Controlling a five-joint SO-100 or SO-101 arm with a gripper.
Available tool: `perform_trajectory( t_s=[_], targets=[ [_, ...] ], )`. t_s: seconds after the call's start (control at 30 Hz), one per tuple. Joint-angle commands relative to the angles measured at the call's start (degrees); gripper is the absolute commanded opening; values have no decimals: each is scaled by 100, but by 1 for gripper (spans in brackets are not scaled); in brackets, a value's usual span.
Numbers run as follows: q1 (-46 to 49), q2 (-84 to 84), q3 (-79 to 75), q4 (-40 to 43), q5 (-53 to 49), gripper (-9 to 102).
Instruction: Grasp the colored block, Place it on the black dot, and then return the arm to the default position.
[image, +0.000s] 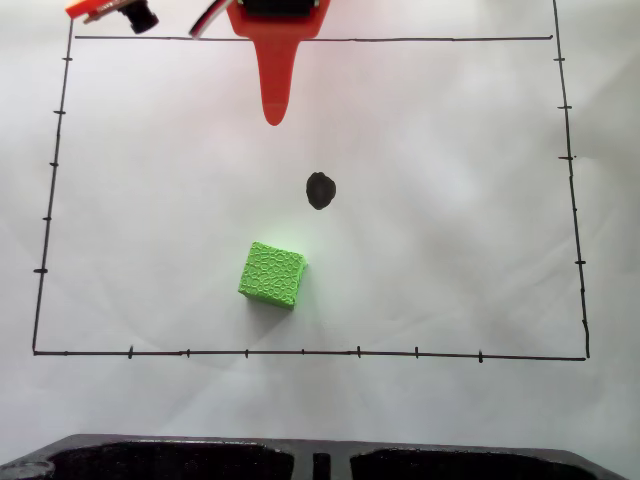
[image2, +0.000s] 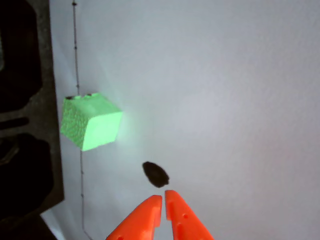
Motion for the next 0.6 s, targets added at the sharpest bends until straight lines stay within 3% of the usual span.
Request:
perform_trajectory(
  t_s=[0.0, 0.57],
  targets=[
    [18, 105, -35, 9, 0, 0],
    [0, -123, -62, -176, -18, 0]
  ],
)
